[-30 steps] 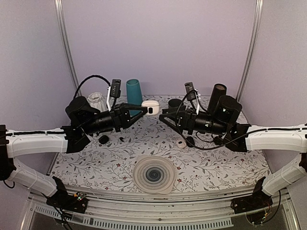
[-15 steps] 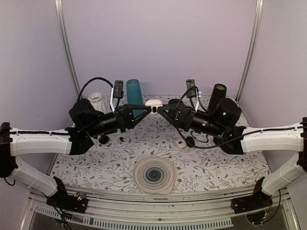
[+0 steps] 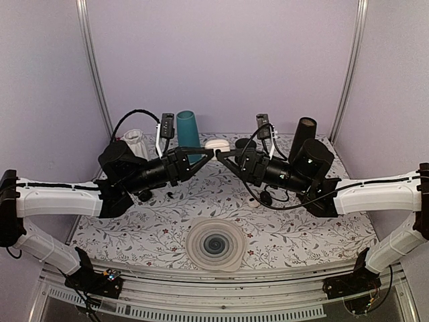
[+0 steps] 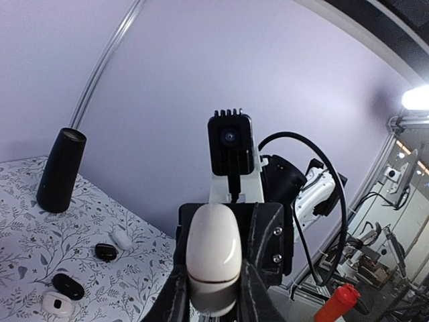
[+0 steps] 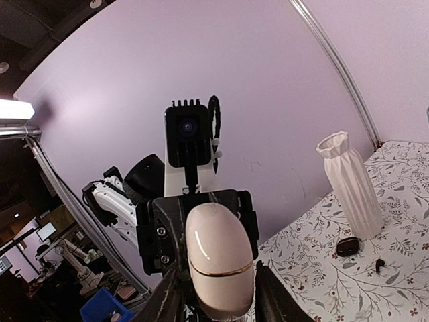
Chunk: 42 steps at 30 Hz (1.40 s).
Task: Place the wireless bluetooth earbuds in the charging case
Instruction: Pass from the left arm to the right, then open the charging case.
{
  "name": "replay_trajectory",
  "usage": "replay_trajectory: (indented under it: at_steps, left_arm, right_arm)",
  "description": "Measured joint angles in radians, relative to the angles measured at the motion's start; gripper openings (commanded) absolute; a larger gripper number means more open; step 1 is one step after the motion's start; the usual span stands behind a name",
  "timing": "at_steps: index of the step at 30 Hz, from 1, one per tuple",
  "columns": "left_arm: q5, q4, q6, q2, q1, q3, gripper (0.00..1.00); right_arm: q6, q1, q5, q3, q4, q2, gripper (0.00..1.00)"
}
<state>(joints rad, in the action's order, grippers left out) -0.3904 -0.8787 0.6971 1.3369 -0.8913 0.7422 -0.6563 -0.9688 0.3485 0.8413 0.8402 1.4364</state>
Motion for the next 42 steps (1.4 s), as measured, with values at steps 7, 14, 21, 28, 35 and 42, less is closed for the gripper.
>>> replay_trajectory:
  at_steps: [7,14,21,28,35,42]
  left_arm:
    - [-0.001,0.000,0.003,0.001,-0.005,0.000,0.00]
    - [-0.005,-0.018,0.004,0.007,-0.006,0.000,0.00]
    - [0.006,0.033,-0.036,-0.006,-0.009,0.003,0.58]
    - [0.060,0.237,-0.143,-0.074,-0.004,0.038,0.63]
    - [0.069,0.450,-0.240,-0.092,0.024,0.138,0.63]
    - [0.052,0.544,-0.286,-0.093,0.036,0.171,0.69]
  right_arm:
    - [0.000,0.000,0.000,0.002,0.000,0.000,0.25]
    - [-0.009,0.000,0.003,0.003,0.007,0.001,0.04]
    - [0.006,0.000,0.008,0.003,-0.010,0.001,0.03]
    - [0.071,0.000,0.055,0.003,-0.073,-0.004,0.03]
    - [0.151,0.000,0.098,0.003,-0.151,-0.033,0.03]
    - [0.190,0.000,0.113,0.007,-0.197,-0.041,0.03]
